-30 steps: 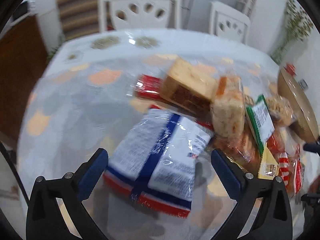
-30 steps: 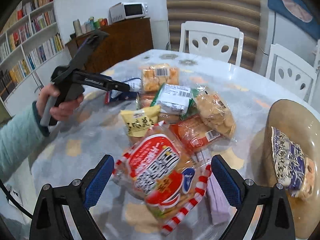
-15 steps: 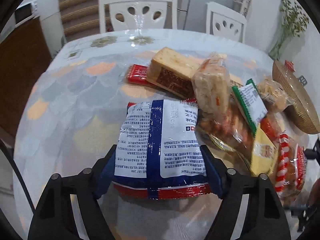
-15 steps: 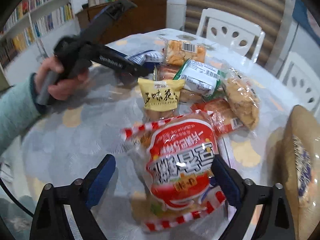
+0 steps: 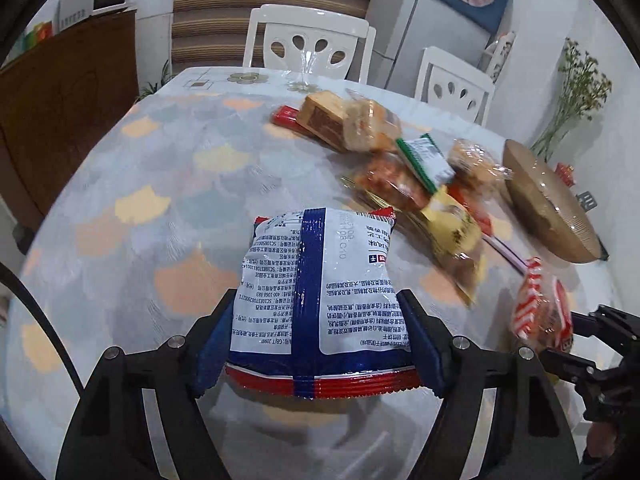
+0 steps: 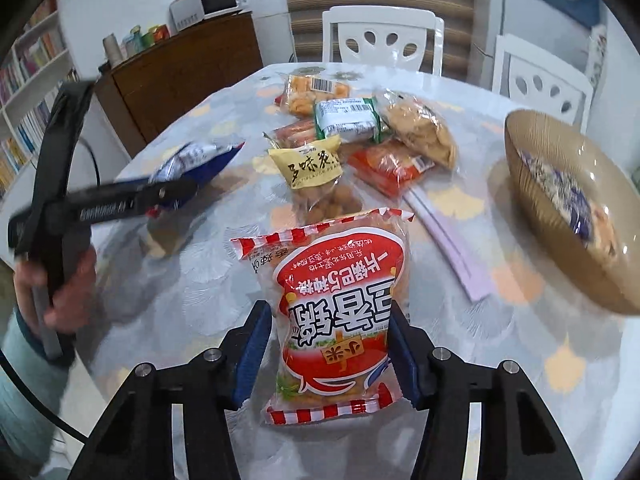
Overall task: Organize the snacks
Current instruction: 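Grasp the blue-white snack bag with left tool while right tool grasps the red striped bag, then carry both bags into the brown bowl and open both tools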
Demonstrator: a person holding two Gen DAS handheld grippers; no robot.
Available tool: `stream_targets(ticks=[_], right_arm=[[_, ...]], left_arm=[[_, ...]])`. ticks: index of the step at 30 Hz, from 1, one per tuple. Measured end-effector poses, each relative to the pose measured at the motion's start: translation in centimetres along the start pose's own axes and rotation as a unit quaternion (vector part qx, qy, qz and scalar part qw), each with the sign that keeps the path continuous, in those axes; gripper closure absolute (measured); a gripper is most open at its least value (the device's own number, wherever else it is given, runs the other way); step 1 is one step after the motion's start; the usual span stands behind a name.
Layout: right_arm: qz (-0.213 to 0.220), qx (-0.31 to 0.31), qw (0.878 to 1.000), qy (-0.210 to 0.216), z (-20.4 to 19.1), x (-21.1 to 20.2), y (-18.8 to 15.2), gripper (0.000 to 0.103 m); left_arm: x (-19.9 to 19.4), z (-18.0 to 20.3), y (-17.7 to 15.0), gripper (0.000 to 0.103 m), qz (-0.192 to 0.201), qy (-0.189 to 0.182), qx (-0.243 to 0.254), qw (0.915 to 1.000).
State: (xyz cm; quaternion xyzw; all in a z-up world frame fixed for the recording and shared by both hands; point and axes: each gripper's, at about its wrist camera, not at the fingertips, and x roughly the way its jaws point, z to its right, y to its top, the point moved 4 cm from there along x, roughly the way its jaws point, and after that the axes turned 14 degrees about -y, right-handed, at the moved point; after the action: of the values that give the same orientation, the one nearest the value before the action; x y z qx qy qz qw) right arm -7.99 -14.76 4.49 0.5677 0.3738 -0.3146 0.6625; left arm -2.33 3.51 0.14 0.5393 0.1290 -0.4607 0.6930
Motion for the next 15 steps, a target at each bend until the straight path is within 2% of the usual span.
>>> stream_targets(ticks=[2,7,15], right_arm=[[0.000,0.012,1.000,0.009,0.1,-0.1,-0.3,0.043],[0.004,0.028,0.999,0.043,0.5,-0.4,-1.1,0.023],[0.005,0.038,0.998,0.047,0.5,0.0,-1.5,0.022]], left_arm=[[0.2,-0.2,-0.4,0.028,0.008,-0.005,-0.008,0.9999],[0.1,-1.0,-0.4,0.028,0.027,-0.009,-0.023,0.9993],[0.3,0.0,-0.8,0.028,0.025,0.001,-0.002,0.9997]])
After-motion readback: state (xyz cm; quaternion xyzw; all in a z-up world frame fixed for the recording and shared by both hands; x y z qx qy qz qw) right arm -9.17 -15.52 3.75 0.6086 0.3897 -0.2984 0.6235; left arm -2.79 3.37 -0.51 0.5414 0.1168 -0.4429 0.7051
